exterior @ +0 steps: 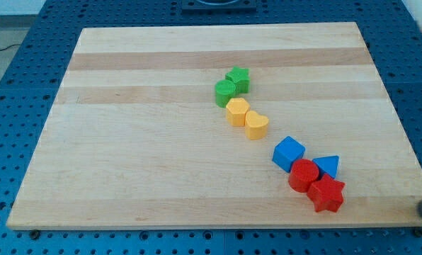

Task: Place the red star to the horizontal left of the red circle

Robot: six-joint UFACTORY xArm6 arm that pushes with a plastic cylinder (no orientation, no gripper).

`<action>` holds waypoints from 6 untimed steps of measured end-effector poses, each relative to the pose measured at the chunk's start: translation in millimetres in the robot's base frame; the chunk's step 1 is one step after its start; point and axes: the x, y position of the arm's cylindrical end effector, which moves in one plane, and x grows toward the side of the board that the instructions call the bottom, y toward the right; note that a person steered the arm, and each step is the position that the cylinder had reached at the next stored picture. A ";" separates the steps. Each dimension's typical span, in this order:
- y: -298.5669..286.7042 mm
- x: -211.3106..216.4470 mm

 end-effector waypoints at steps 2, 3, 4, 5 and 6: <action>-132.8 -15.3; -189.0 -36.5; -196.7 -38.8; -177.9 -39.3; -173.3 -55.5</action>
